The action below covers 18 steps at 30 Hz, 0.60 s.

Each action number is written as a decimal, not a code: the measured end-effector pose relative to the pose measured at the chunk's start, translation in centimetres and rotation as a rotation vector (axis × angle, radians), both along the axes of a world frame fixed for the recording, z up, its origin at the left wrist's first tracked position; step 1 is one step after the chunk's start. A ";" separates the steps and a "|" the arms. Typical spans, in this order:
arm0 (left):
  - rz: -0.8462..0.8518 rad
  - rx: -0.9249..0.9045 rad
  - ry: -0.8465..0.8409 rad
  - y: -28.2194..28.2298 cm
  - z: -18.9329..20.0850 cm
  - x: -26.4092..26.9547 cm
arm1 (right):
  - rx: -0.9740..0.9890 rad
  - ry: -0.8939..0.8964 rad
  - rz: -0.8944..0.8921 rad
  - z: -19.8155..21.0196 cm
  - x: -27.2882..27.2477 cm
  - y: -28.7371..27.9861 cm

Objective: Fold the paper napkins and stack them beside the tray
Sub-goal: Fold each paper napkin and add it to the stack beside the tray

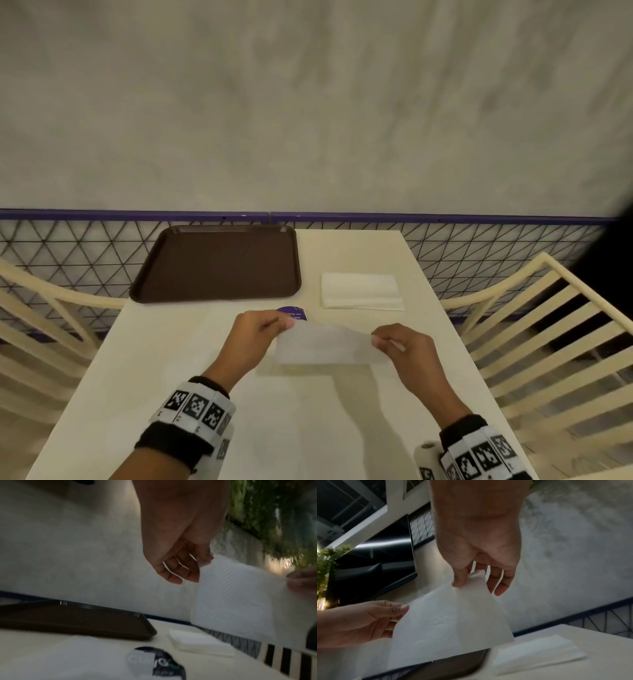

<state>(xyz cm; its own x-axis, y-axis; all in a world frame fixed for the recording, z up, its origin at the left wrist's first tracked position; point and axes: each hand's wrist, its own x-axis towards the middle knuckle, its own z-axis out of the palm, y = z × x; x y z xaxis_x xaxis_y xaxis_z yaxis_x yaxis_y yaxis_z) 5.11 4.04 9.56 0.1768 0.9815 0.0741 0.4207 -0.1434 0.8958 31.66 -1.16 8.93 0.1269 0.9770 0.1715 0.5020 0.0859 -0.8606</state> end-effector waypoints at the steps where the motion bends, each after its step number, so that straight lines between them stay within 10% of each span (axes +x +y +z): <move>1: 0.012 -0.020 -0.035 0.1 0.6 0.1 | 0.030 -0.009 0.002 0.7 0.1 0.1; 10: 0.126 -0.155 -0.271 0.4 3.1 0.5 | 0.087 0.125 -0.059 3.4 1.4 0.1; 14: 0.260 -0.012 0.032 0.5 1.4 0.5 | 0.124 0.224 -0.033 4.3 0.9 -0.6; 18: -0.209 -0.166 -0.121 -0.8 1.3 2.2 | 0.064 0.244 -0.012 4.7 0.2 -0.1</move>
<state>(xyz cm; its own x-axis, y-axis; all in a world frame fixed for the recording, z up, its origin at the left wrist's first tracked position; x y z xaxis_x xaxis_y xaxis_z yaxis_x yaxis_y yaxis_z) 7.34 3.27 10.84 0.3757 0.9253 -0.0521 0.2865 -0.0625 0.9560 31.86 -1.25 13.61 0.1835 0.9632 0.1962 0.2811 0.1399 -0.9494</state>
